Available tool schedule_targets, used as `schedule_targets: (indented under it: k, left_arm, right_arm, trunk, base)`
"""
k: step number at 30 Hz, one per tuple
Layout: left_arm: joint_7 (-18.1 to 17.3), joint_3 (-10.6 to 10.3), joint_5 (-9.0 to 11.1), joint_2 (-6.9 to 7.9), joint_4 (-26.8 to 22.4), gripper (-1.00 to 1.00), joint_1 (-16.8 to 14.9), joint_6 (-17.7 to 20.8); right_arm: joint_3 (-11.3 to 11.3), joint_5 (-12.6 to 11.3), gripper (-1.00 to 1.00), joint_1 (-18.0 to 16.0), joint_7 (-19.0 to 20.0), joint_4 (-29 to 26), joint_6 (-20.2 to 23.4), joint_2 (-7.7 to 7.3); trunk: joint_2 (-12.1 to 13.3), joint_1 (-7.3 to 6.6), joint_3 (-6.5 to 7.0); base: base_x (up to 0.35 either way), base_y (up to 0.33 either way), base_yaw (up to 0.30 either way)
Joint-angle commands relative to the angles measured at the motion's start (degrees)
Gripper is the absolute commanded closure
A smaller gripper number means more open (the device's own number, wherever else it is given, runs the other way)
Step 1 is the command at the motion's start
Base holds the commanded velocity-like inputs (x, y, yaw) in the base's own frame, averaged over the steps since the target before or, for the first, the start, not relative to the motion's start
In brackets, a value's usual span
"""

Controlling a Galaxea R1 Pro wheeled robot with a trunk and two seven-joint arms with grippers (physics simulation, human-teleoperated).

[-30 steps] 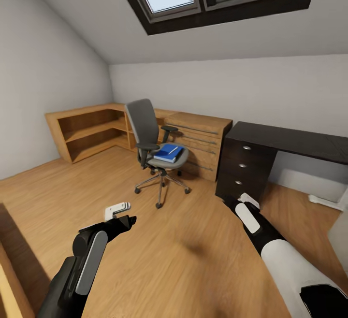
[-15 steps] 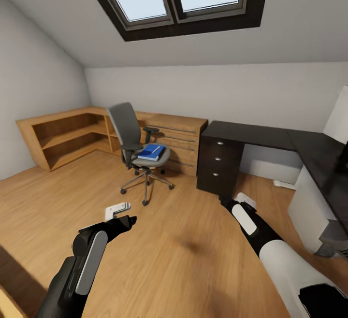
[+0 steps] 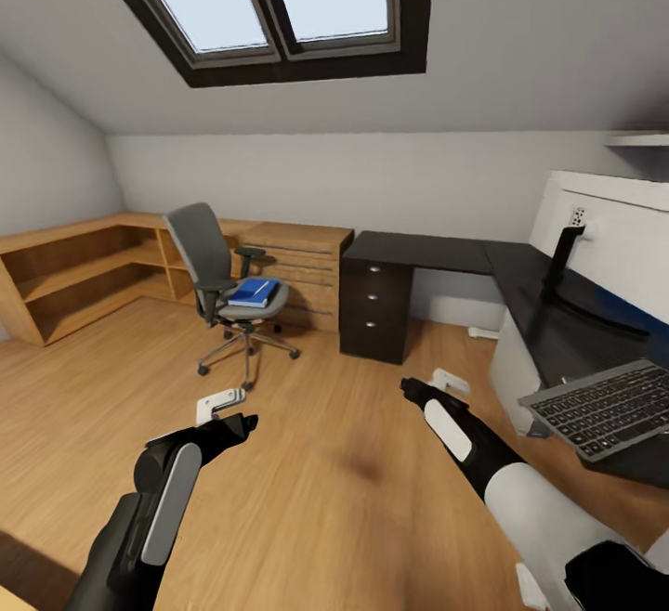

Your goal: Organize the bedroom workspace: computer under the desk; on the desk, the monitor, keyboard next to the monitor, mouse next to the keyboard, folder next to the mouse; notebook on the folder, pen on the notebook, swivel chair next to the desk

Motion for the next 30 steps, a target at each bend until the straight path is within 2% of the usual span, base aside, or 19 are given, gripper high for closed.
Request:
schedule_targets:
  k: [1,9,23,24,25,30]
  left_arm:
    - [0.49,0.22,0.62,-0.03,-0.07,-1.00,-0.03,0.18]
    - [0.48,0.73,0.62,-0.06,-0.07,-1.00,-0.03,0.18]
    - [0.48,0.86,0.62,-0.07,-0.07,-1.00,-0.03,0.17]
    - [0.50,0.87,0.62,-0.07,-0.07,-1.00,-0.03,0.17]
    - [0.49,0.87,0.62,-0.07,-0.07,-1.00,-0.03,0.17]
    - [0.55,0.94,0.62,-0.05,-0.07,-1.00,-0.03,0.17]
  right_arm:
    - [1.08,-0.16,-1.00,-0.06,-0.47,-0.11,0.15,0.04]
    - [4.34,0.24,-1.00,-0.04,-0.49,-0.23,0.01,0.54]
    - [5.14,0.39,-1.00,-0.02,-0.41,-0.29,-0.02,0.79]
    - [6.88,0.42,-1.00,-0.03,-0.44,-0.32,-0.05,0.78]
    - [7.61,0.43,-1.00,-0.02,-0.45,-0.33,-0.08,0.78]
    - [10.18,0.42,-1.00,-0.01,-0.48,-0.37,-0.93,0.78]
  trunk:
    - [0.38,-0.27,0.13]
    - [3.59,-2.02,1.55]
    - [9.20,-5.10,4.05]
    - [9.61,-5.32,4.23]
    - [10.01,-5.54,4.41]
    - [12.01,-6.64,5.31]
  base:
    - [-0.340,0.000,-0.282]
    - [-0.341,0.000,-0.198]
    - [-0.342,-0.034,-0.020]
    - [-0.341,-0.126,-0.001]
    - [-0.339,-0.131,-0.001]
    - [-0.211,-0.085,0.000]
